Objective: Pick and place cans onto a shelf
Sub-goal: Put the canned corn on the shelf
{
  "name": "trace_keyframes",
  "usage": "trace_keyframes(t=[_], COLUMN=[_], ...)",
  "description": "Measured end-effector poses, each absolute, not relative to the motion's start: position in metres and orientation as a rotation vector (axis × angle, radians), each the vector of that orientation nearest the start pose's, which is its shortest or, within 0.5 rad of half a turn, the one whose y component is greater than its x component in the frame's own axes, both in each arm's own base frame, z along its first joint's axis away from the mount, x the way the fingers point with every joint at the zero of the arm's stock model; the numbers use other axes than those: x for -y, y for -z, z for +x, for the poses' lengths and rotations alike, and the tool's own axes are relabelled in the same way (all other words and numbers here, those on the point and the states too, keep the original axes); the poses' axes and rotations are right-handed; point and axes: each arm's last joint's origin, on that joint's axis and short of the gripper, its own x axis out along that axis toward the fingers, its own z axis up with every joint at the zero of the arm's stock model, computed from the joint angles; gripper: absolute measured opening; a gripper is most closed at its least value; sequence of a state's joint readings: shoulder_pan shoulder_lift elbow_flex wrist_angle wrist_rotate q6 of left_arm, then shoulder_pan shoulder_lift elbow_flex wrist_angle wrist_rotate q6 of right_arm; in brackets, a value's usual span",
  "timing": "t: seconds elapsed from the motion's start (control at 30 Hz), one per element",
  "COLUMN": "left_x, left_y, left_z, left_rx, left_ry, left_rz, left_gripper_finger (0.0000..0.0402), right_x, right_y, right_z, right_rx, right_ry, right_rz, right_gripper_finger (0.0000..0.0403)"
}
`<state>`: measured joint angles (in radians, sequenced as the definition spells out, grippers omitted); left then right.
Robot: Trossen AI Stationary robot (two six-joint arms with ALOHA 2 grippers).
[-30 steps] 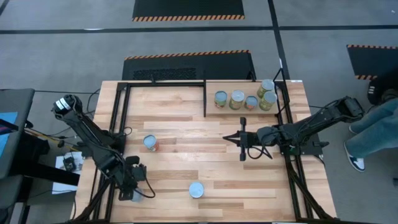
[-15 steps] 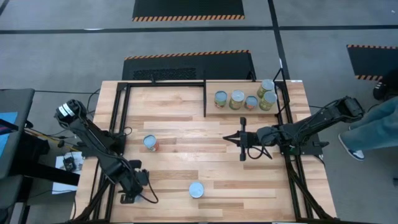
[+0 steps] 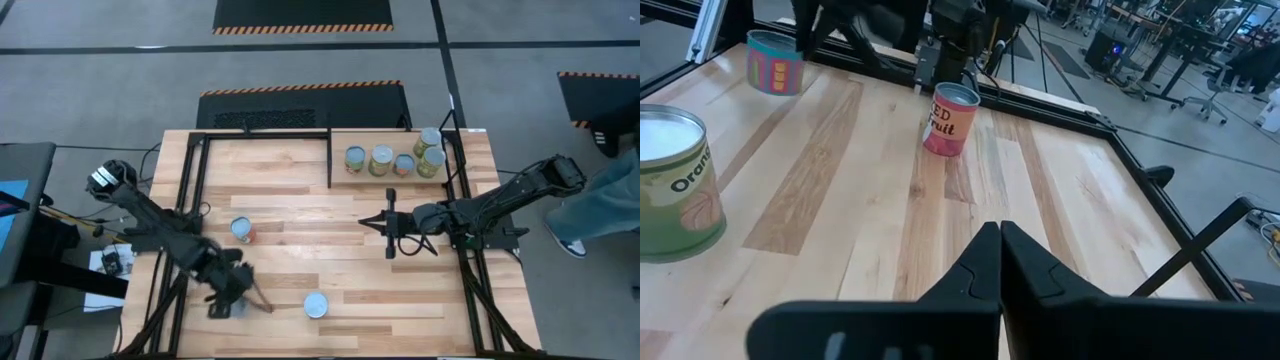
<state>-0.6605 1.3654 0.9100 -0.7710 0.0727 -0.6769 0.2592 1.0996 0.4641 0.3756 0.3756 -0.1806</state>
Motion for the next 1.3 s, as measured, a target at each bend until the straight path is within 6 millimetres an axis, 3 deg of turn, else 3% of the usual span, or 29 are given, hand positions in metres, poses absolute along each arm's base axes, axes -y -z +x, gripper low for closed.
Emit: trace_keyframes(t=[0.13, 0.33, 0.47, 0.6, 0.9, 1.17, 1.3], left_x=[0.124, 0.065, 0.025, -0.004, -0.032, -0.040, -0.043], left_y=[-0.245, -0.272, -0.267, -0.247, -0.220, -0.200, -0.192], left_z=[0.225, 0.271, 0.300, 0.335, 0.402, 0.427, 0.429], left_rx=[-1.190, -1.021, -0.984, -0.991, -1.004, -1.028, -1.053], left_ry=[0.104, -0.027, -0.085, -0.078, -0.065, -0.041, -0.049], left_rz=[-0.195, -0.180, -0.147, -0.154, -0.131, -0.137, -0.146], left_gripper_finger=[0.0001, 0.0002, 0.0002, 0.0002, 0.0002, 0.0002, 0.0008], right_x=[-0.047, -0.047, -0.048, -0.052, -0.062, -0.070, -0.072], right_y=[-0.217, -0.217, -0.214, -0.212, -0.221, -0.226, -0.226], right_z=[0.220, 0.220, 0.218, 0.212, 0.196, 0.185, 0.184], right_rx=[-0.258, -0.260, -0.297, -0.341, -0.325, -0.312, -0.311], right_ry=[0.093, 0.093, 0.083, 0.080, 0.039, 0.027, 0.024], right_rz=[-0.261, -0.264, -0.285, -0.302, -0.273, -0.262, -0.265], right_gripper_finger=[0.0015, 0.0014, 0.0014, 0.0012, 0.0012, 0.0011, 0.0011])
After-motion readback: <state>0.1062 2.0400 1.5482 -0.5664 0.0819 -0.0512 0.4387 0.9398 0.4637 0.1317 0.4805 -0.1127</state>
